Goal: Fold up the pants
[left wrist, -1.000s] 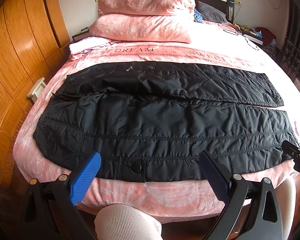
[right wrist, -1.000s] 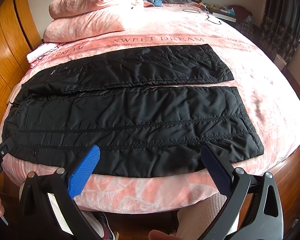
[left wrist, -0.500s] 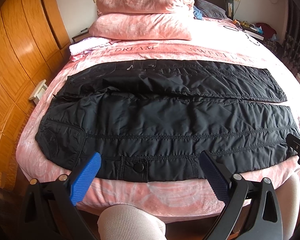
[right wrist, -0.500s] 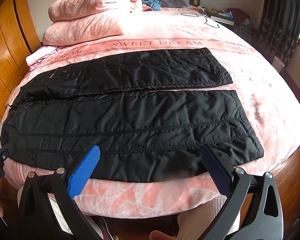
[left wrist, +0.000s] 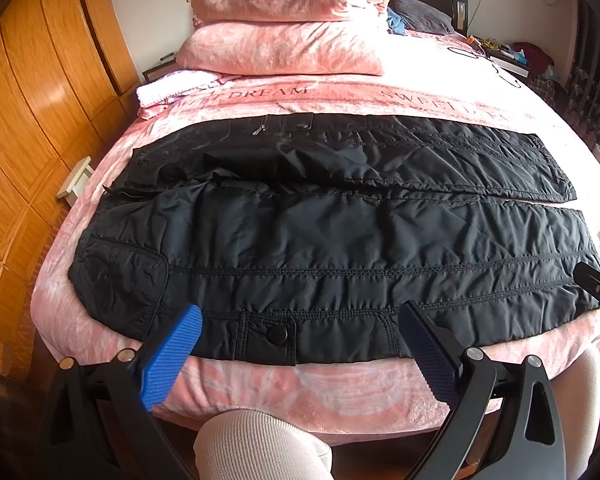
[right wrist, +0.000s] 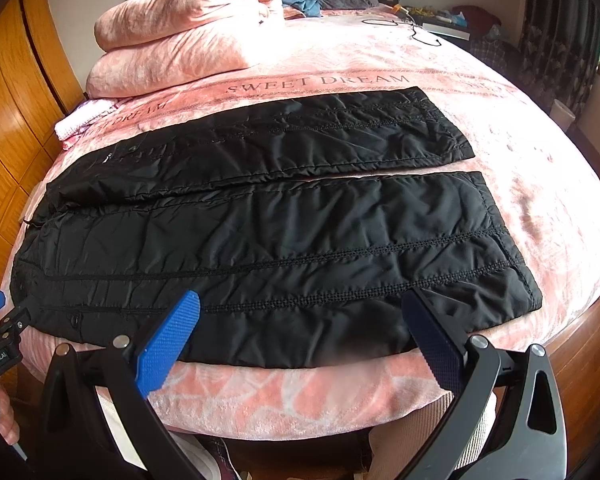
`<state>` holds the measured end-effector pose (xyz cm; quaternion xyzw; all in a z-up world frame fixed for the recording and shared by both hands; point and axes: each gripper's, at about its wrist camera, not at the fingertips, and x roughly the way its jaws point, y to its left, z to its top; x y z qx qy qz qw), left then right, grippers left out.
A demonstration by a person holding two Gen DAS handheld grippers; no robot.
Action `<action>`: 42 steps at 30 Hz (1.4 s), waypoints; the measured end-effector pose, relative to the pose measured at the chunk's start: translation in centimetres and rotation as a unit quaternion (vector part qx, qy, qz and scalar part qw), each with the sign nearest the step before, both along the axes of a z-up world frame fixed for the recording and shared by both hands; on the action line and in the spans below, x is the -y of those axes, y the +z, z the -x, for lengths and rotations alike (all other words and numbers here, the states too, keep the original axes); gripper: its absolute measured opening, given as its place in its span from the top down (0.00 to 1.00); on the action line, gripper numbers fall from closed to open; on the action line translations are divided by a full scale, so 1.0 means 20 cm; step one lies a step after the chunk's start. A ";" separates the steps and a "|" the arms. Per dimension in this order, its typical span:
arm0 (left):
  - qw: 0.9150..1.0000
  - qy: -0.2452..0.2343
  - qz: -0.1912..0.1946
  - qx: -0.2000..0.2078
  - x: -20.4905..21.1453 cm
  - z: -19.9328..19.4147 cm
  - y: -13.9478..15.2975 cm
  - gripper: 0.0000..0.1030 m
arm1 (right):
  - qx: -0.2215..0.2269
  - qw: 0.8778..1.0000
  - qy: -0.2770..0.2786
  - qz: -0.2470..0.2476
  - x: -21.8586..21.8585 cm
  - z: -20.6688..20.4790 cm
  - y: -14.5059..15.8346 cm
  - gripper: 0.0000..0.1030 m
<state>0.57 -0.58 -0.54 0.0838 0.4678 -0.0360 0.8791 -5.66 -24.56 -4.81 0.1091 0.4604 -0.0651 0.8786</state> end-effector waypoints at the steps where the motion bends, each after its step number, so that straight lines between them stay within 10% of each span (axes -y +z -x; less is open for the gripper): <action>1: 1.000 -0.001 -0.001 0.000 0.00 0.00 0.00 0.04 | -0.002 1.000 0.002 0.000 0.00 0.00 0.00 0.02; 32: 1.000 -0.006 -0.009 -0.022 0.07 -0.11 -0.07 0.04 | 0.016 0.997 0.017 -0.070 0.09 -0.07 -0.10 0.02; 42: 0.986 -0.073 0.104 -0.108 0.08 -0.39 -0.16 0.04 | 0.008 0.985 0.163 -0.063 0.11 -0.41 -0.03 0.02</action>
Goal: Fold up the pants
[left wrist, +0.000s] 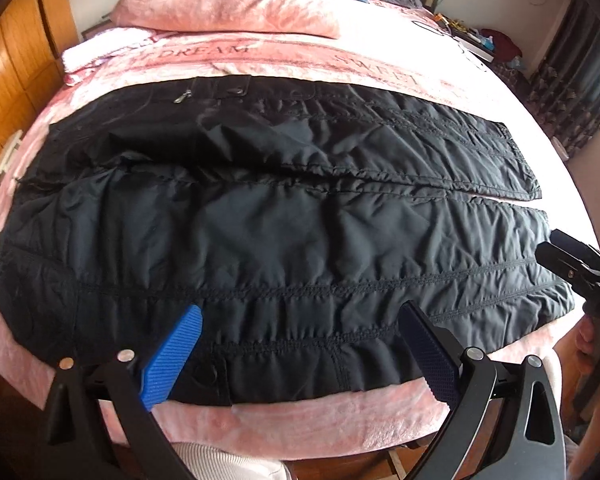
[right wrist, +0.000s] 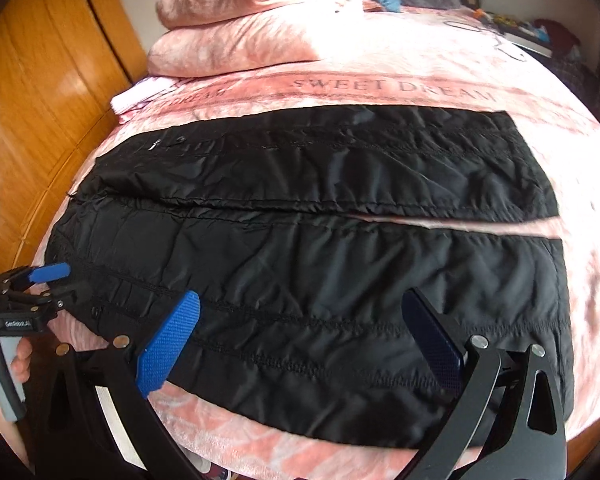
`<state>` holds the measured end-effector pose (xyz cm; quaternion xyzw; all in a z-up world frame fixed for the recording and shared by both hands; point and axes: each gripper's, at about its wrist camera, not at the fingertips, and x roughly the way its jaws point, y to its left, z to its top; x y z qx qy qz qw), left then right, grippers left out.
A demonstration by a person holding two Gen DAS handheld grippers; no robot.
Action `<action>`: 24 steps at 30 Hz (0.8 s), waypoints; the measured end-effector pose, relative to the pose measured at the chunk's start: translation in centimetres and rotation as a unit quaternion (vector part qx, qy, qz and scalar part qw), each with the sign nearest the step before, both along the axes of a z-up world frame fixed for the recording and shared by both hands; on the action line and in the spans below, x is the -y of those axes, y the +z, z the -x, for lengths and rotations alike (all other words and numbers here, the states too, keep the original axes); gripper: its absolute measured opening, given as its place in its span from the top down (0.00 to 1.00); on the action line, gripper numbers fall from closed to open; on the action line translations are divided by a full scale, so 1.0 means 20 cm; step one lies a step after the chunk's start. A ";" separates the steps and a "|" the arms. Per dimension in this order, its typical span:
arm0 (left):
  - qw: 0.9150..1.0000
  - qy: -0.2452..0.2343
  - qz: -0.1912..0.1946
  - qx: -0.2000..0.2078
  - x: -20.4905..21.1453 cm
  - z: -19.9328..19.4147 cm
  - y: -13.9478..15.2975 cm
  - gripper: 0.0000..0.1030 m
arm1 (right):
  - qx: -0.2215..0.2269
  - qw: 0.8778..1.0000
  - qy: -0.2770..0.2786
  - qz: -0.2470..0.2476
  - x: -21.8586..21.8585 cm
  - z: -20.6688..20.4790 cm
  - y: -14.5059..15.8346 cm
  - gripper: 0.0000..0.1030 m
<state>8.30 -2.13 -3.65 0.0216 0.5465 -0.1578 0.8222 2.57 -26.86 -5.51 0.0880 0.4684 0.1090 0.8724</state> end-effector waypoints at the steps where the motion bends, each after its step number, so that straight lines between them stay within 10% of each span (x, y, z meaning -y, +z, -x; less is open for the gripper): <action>1: 1.000 -0.011 0.005 -0.005 0.01 -0.06 0.00 0.04 | -0.001 1.000 0.019 -0.005 0.01 -0.07 0.02 0.02; 10: 0.996 -0.066 -0.060 0.003 0.20 -0.85 -0.07 0.04 | 0.000 0.986 0.163 0.036 0.06 -0.89 0.04 0.02; 14: 0.991 -0.127 -0.031 -0.013 0.26 -1.19 -0.13 0.04 | -0.019 0.965 0.252 0.065 0.00 -1.18 -0.04 0.02; 24: 0.969 -0.242 -0.039 -0.027 0.35 -1.51 -0.30 0.05 | -0.064 0.930 0.345 0.111 -0.13 -1.53 -0.31 0.03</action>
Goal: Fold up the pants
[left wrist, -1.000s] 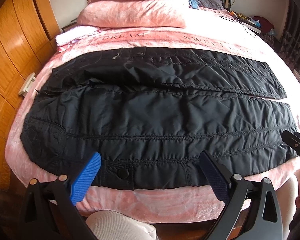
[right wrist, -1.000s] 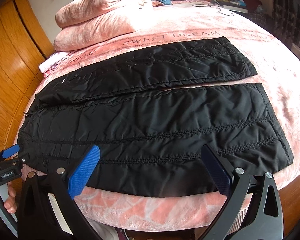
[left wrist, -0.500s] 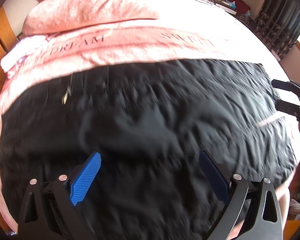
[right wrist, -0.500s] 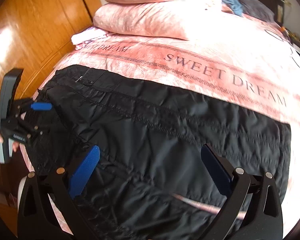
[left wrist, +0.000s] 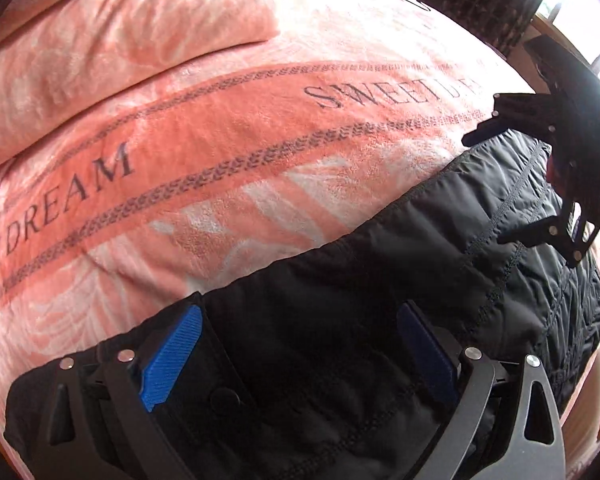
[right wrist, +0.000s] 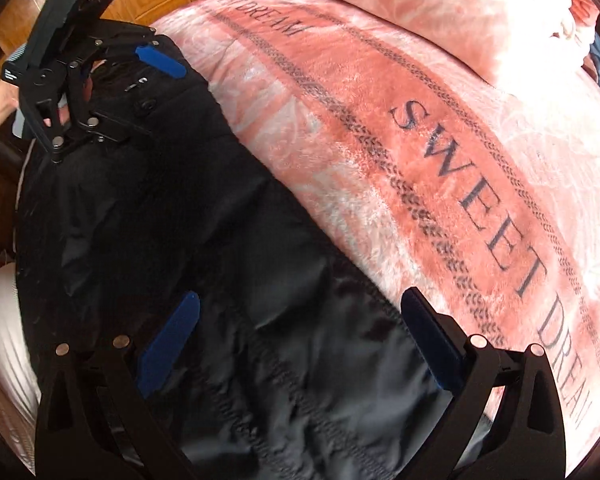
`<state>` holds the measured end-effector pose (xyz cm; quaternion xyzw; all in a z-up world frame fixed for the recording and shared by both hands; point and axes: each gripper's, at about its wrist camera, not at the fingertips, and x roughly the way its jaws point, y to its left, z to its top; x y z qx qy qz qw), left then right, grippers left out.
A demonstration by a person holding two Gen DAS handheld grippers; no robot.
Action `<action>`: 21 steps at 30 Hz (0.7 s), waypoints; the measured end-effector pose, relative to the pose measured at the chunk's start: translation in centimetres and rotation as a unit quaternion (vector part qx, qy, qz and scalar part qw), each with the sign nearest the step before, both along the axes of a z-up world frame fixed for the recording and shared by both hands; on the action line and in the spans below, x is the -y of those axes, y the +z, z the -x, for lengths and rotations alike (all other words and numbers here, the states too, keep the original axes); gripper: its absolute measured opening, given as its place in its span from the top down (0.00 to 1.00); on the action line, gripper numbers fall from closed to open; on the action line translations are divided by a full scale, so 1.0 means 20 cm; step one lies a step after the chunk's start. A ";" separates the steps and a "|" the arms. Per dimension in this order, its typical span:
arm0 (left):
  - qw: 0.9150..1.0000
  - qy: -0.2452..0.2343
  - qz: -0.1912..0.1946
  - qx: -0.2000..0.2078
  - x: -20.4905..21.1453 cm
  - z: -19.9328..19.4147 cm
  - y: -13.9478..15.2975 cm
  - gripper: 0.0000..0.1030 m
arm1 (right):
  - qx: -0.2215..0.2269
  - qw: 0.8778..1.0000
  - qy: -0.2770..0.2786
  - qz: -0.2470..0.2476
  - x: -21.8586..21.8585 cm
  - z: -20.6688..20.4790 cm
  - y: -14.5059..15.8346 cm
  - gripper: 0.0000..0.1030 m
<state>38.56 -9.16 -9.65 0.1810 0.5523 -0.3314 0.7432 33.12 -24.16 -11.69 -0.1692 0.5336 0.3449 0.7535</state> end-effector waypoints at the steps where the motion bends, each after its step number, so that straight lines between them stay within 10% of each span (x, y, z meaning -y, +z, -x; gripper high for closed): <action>1: 1.000 -0.006 -0.003 0.001 0.00 -0.01 -0.02 0.05 | -0.005 1.000 0.004 0.003 0.00 -0.01 -0.03 0.03; 5: 1.000 -0.014 -0.007 0.003 -0.01 -0.06 -0.07 0.05 | -0.024 1.000 0.018 -0.007 0.01 -0.02 -0.09 0.19; 7: 1.000 -0.013 -0.004 0.004 -0.02 -0.08 -0.08 0.05 | -0.020 1.000 0.019 -0.008 0.04 0.00 -0.07 0.43; 9: 1.000 -0.009 0.005 0.003 -0.02 -0.09 -0.07 0.05 | -0.024 0.999 0.014 -0.015 0.10 0.01 -0.05 0.90; 21: 0.995 -0.083 0.050 -0.022 0.11 -0.09 -0.02 0.05 | 0.087 0.993 0.068 -0.043 0.16 0.40 0.27 0.95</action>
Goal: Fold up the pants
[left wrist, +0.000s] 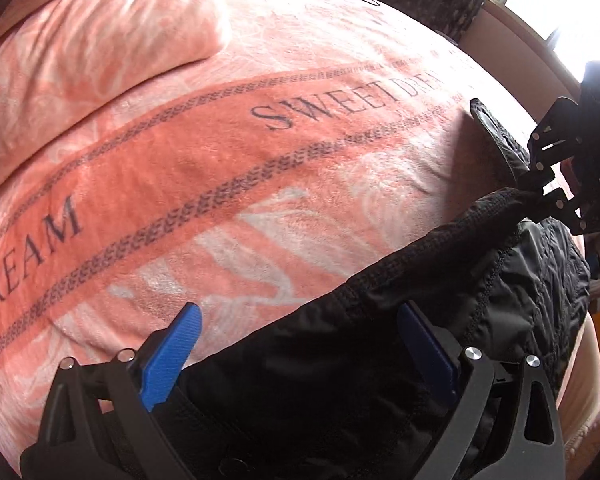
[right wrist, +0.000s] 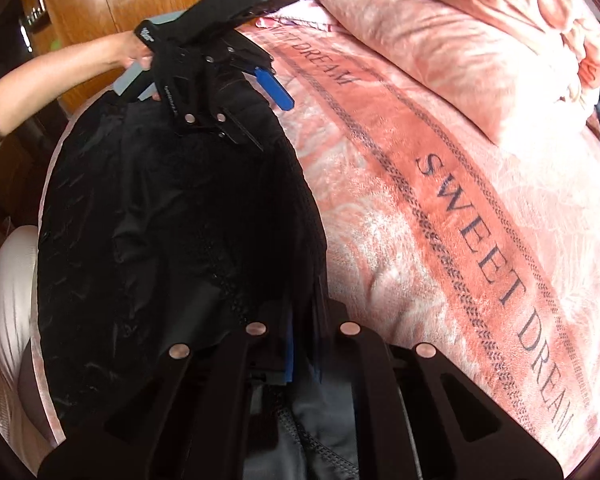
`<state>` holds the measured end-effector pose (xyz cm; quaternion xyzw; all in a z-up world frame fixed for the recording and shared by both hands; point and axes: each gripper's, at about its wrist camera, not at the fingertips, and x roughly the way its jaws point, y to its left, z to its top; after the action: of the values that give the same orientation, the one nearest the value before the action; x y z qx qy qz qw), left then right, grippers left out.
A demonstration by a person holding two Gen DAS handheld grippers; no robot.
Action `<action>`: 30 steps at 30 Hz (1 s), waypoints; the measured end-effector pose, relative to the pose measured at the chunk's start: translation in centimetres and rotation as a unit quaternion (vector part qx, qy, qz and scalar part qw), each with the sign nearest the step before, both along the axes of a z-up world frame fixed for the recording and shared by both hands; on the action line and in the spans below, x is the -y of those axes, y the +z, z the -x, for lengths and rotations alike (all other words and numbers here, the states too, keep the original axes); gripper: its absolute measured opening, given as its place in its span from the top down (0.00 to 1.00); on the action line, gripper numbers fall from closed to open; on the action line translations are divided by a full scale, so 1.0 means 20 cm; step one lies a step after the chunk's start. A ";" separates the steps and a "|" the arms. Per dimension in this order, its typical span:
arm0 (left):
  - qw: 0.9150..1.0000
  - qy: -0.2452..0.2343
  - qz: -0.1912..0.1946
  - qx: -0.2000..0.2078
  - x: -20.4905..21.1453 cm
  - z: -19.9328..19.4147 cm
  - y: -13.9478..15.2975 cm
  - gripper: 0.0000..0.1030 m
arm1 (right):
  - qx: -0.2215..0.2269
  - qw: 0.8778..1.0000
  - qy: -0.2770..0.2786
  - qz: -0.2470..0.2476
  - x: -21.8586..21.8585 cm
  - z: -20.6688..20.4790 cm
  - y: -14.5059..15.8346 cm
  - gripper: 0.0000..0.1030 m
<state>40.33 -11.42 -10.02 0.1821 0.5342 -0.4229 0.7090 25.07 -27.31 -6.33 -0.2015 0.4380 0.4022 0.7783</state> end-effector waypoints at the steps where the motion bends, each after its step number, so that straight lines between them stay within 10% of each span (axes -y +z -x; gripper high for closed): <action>1: 1.000 -0.005 0.004 -0.008 0.00 0.00 0.00 0.05 | 0.007 1.000 0.004 0.002 -0.01 0.01 0.01 0.95; 5: 0.999 -0.025 0.010 -0.038 0.00 0.02 -0.01 0.10 | 0.033 0.999 -0.005 0.003 -0.08 0.02 0.01 0.95; 13: 1.000 -0.007 0.012 -0.017 -0.09 0.11 0.02 0.75 | 0.057 0.997 -0.057 0.005 -0.12 -0.04 -0.02 0.94; 20: 0.995 0.041 0.048 0.079 -0.21 0.37 0.28 0.84 | 0.106 0.989 -0.099 -0.002 -0.14 0.14 0.11 0.94; 30: 0.966 0.084 0.053 0.238 -0.35 1.08 0.59 0.85 | 0.170 0.977 -0.120 -0.036 -0.20 0.77 0.31 0.94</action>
<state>18.64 -4.50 1.80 0.1941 0.3400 -0.3341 0.8574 9.68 -23.36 -0.17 -0.1841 0.3057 0.2811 0.8908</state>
